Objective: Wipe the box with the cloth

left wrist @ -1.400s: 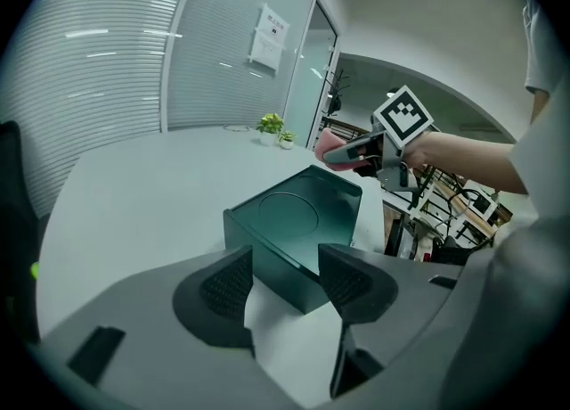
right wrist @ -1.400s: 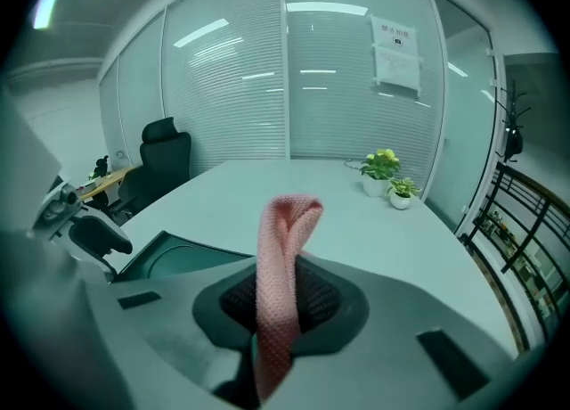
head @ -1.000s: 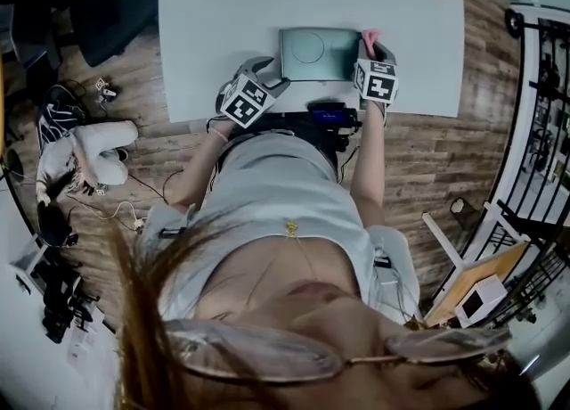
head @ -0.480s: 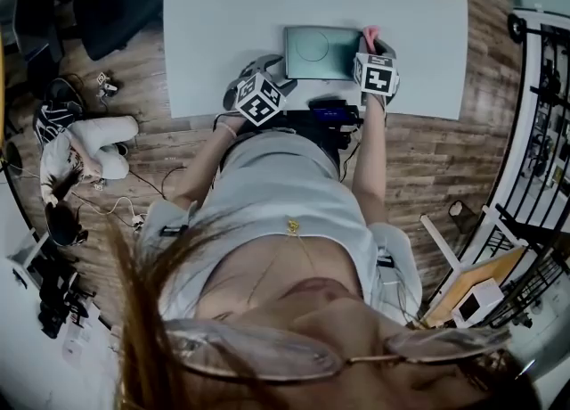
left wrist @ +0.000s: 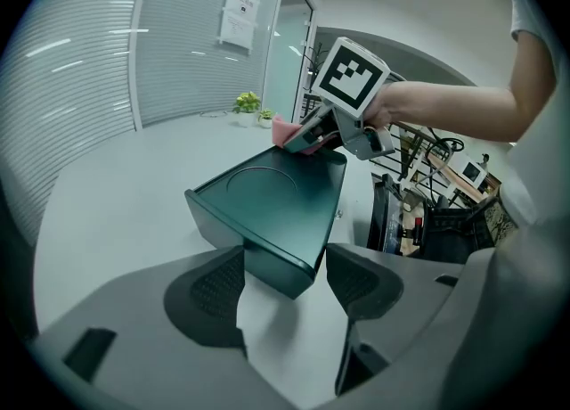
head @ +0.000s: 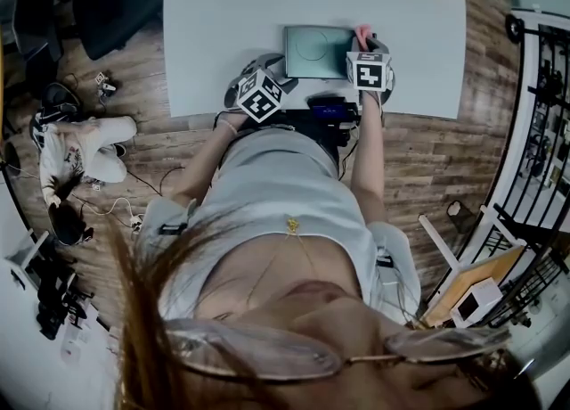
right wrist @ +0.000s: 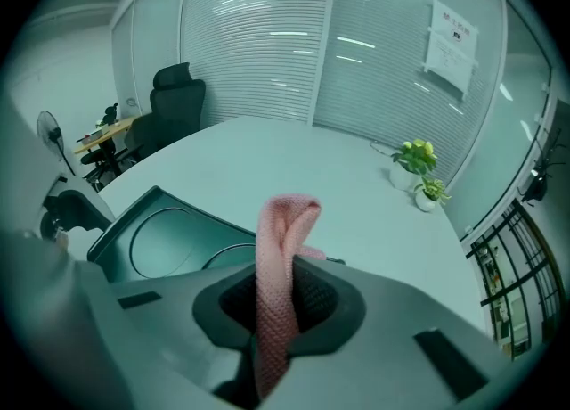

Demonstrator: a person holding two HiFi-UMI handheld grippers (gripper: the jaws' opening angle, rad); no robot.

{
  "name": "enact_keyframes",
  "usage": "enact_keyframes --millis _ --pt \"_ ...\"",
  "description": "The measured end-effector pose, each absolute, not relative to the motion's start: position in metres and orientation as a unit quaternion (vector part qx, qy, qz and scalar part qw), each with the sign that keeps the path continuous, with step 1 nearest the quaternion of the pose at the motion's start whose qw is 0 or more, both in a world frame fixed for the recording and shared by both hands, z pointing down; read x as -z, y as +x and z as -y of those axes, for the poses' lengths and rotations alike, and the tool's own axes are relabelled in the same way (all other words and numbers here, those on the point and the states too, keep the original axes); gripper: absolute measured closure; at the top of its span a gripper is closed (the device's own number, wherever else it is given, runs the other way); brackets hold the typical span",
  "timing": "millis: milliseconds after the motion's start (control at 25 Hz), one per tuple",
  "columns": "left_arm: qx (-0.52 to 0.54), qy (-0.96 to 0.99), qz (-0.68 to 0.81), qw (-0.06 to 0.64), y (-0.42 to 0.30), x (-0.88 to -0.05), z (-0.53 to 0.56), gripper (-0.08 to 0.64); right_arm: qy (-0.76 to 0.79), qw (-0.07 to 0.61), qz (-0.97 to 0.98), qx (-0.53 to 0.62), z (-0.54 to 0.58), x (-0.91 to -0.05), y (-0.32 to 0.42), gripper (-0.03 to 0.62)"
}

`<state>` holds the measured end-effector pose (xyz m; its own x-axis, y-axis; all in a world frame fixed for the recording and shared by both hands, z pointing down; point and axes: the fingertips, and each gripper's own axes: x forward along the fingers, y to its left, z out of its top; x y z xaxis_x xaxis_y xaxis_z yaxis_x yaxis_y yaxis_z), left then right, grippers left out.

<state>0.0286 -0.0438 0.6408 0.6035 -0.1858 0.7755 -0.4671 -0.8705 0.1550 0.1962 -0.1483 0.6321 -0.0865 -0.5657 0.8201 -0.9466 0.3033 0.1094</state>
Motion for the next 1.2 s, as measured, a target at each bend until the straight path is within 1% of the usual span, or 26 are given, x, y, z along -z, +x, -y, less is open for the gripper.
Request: enact_keyframes --millis 240,640,840,1000,1200 --pt "-0.393 0.879 0.19 0.192 0.031 -0.639 0.044 0.275 0.545 0.399 0.699 -0.233 0.147 -0.632 0.194 0.554" --pt "-0.391 0.878 0.196 0.196 0.032 -0.637 0.044 0.275 0.513 0.388 0.725 -0.246 0.149 -0.631 0.168 0.554" --pt "-0.391 0.877 0.197 0.196 0.033 -0.638 0.044 0.275 0.5 0.366 0.739 -0.264 0.149 -0.632 0.155 0.554" --pt "-0.392 0.877 0.198 0.197 0.034 -0.638 0.045 0.275 0.495 0.366 0.741 -0.266 0.148 -0.632 0.153 0.554" --pt "-0.391 0.876 0.201 0.199 0.034 -0.638 0.044 0.275 0.483 0.348 0.755 -0.274 0.144 -0.63 0.141 0.554"
